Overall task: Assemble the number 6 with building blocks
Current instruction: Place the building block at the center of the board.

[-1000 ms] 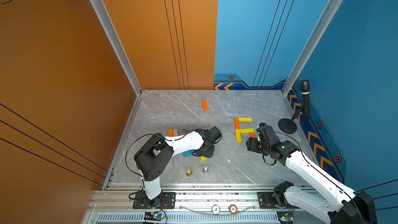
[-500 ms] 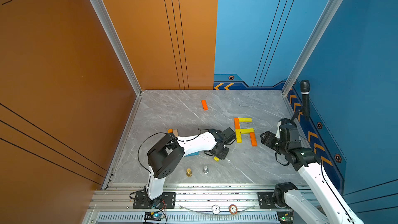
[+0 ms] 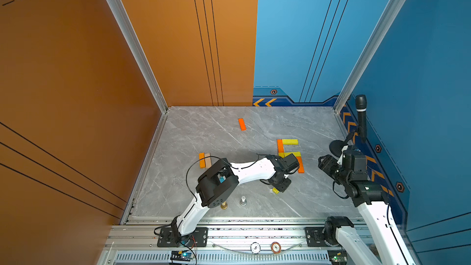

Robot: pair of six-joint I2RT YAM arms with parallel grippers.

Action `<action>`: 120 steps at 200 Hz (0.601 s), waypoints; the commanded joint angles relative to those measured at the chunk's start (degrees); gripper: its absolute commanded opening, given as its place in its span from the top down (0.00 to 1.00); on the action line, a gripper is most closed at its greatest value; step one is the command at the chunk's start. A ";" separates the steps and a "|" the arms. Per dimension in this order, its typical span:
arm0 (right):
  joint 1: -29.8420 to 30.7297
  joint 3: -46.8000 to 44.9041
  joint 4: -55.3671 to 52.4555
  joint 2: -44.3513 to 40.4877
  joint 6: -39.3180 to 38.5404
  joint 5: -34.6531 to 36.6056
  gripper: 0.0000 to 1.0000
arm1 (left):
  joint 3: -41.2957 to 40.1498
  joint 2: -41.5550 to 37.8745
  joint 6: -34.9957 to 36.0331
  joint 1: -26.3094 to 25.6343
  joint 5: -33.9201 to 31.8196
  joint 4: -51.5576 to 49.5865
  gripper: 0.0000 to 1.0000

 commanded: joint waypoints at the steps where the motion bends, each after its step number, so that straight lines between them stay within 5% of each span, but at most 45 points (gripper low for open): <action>1: -0.43 1.43 -2.40 -0.71 0.37 -0.51 0.35 | 2.47 2.14 1.28 -0.62 0.96 -2.34 0.66; 33: -0.52 2.01 -3.61 -1.03 -0.64 -0.50 0.34 | 3.97 1.76 1.38 -0.58 0.40 -3.70 0.52; 78: 1.52 4.20 -6.62 1.08 -4.13 -1.88 0.34 | -0.92 -8.46 -0.75 1.79 -0.67 -2.28 0.42; 120: 14.33 4.60 -8.81 4.94 -4.56 3.26 0.34 | -9.82 -21.16 -3.55 8.93 2.93 -0.81 0.31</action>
